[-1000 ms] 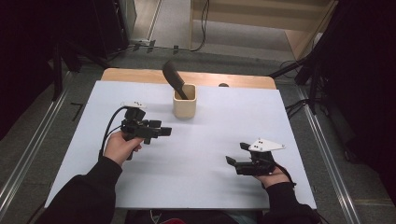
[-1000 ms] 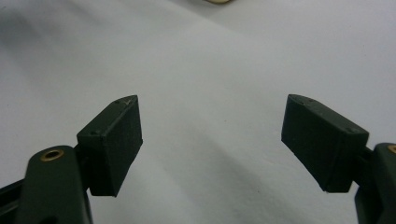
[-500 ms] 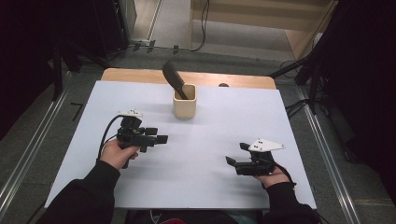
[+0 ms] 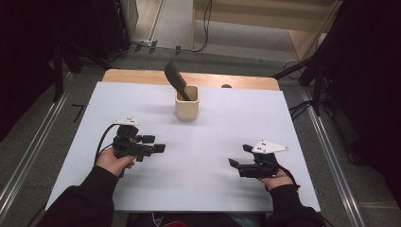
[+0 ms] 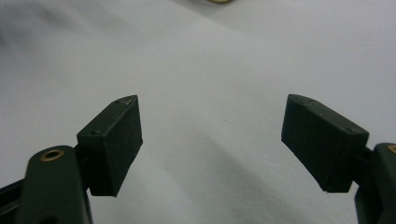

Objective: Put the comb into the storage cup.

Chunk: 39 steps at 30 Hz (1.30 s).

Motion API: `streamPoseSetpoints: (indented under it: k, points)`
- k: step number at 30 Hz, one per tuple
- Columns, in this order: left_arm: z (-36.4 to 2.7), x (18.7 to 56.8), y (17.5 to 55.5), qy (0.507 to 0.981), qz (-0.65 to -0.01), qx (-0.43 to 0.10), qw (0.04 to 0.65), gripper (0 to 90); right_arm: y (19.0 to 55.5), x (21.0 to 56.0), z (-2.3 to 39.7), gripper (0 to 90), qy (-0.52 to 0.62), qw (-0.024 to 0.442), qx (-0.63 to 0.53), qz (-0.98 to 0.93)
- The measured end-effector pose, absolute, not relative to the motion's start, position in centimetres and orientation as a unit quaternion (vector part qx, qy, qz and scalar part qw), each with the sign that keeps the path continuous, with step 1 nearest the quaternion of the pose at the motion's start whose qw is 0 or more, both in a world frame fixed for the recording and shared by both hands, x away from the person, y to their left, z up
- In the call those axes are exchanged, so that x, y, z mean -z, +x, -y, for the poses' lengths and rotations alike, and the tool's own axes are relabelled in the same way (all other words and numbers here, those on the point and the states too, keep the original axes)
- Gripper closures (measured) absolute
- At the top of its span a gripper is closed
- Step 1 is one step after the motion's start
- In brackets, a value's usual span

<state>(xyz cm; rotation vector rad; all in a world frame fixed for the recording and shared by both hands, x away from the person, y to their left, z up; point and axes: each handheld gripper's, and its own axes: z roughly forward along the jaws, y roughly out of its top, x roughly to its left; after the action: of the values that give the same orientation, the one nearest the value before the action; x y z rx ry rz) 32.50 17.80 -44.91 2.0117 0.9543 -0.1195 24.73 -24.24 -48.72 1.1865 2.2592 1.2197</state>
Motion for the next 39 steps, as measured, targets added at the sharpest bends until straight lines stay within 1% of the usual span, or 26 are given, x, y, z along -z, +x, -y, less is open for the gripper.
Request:
streamPoseSetpoints:
  k: [2, 4, 8, 18, 29, 39]
  points:
    - [-18.0, 44.9, 32.3, 0.81, -0.384, 0.052, 0.441, 28.6, 24.7, 48.7, 24.2, 18.7, 0.415, 0.155, -0.426, -0.789]
    - [-18.4, 44.9, 32.2, 0.808, -0.383, 0.055, 0.445, 26.6, 24.7, 48.7, 24.2, 18.7, 0.416, 0.156, -0.426, -0.788]
    - [-19.0, 44.9, 32.0, 0.806, -0.387, 0.055, 0.444, 26.5, 24.7, 48.7, 24.2, 18.7, 0.416, 0.155, -0.426, -0.788]
    - [-20.0, 45.1, 31.5, 0.813, -0.392, 0.043, 0.428, 26.5, 24.7, 48.7, 24.3, 18.8, 0.416, 0.155, -0.428, -0.787]
    - [-21.6, 45.2, 31.0, 0.808, -0.406, 0.036, 0.426, 26.5, 24.7, 48.7, 24.3, 18.7, 0.415, 0.156, -0.425, -0.789]
    - [-21.7, 45.3, 31.0, 0.812, -0.404, 0.037, 0.42, 26.5, 24.7, 48.7, 24.2, 18.7, 0.413, 0.156, -0.425, -0.79]
